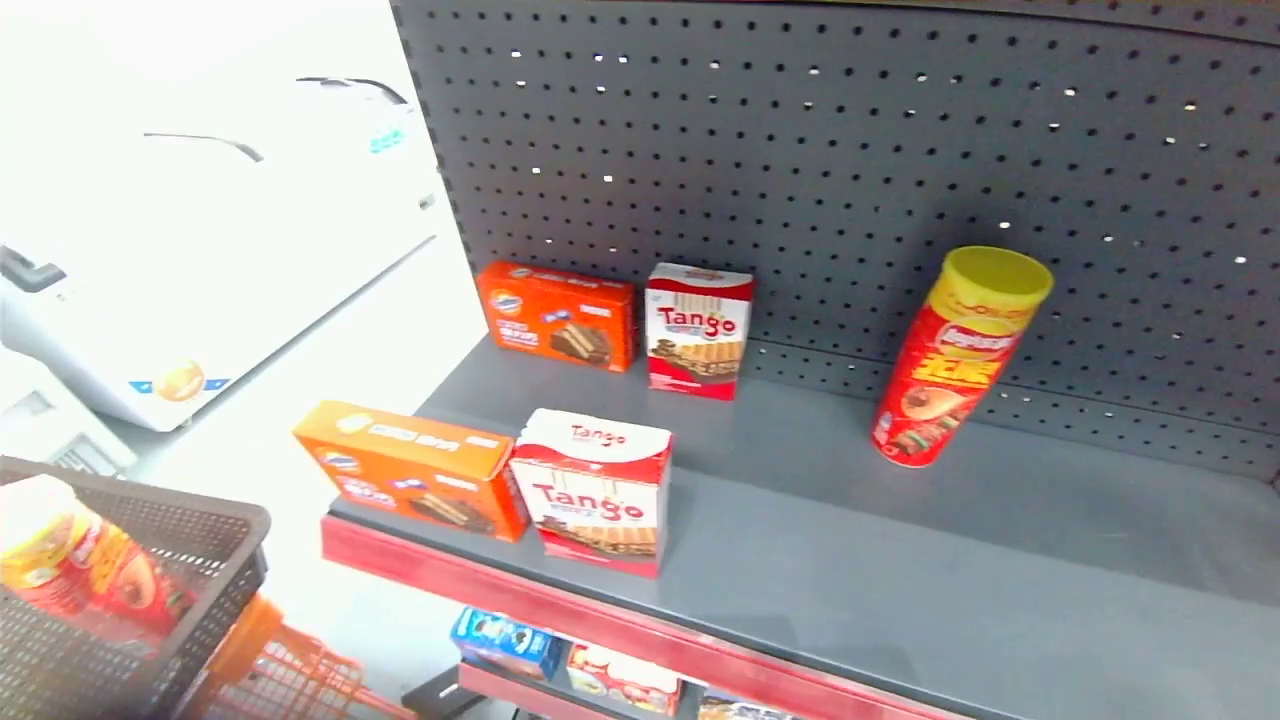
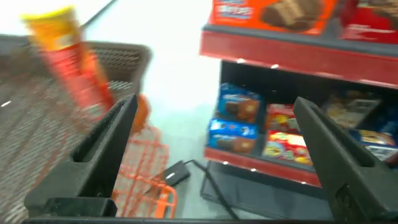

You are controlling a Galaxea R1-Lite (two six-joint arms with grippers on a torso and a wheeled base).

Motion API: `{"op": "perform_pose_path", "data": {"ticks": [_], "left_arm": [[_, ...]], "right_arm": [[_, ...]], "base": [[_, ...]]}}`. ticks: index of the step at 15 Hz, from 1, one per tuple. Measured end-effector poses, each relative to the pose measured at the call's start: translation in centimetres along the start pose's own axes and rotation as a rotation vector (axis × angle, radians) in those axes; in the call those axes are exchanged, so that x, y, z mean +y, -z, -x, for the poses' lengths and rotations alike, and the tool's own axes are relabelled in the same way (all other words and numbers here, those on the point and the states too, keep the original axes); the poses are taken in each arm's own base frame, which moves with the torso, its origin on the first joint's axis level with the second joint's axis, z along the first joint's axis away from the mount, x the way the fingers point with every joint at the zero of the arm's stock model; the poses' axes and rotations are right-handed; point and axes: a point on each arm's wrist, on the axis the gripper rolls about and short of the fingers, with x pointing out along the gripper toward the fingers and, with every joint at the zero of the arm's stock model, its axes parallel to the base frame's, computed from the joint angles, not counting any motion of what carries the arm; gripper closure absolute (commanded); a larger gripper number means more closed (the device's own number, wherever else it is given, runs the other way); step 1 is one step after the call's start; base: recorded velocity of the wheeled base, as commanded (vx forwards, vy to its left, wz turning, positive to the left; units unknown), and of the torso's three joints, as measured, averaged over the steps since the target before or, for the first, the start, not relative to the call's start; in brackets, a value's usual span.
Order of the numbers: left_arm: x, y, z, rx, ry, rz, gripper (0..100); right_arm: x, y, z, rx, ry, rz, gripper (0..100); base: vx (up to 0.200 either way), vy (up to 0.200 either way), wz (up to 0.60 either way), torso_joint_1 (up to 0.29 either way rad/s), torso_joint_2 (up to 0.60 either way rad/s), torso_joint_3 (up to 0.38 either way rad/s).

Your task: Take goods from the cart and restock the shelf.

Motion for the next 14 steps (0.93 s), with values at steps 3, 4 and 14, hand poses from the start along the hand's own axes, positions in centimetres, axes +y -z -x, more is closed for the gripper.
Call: {"op": "perform_pose_path", "data": {"ticks": [3, 4, 14], "left_arm": [[0.0, 0.0, 0.0, 0.0, 0.003, 0.0, 0], [0.0, 0.0, 0.0, 0.0, 0.003, 0.0, 0], [-0.01, -0.02, 0.01, -0.001, 0.006, -0.003, 0]], "right_arm": [[0.0, -0.01, 0.0, -0.001, 0.001, -0.002, 0], [0.0, 0.0, 0.0, 0.0, -0.002, 0.0, 0], [0.01, 0.0, 0.0, 0.0, -0.008, -0.001, 0]], "base": [[0.0, 0.0, 0.2, -0.001, 0.0, 0.002], [0.0, 0.0, 0.0, 0.0, 0.0, 0.0], [0.0, 0.0, 0.0, 0.0, 0.0, 0.0]]}}
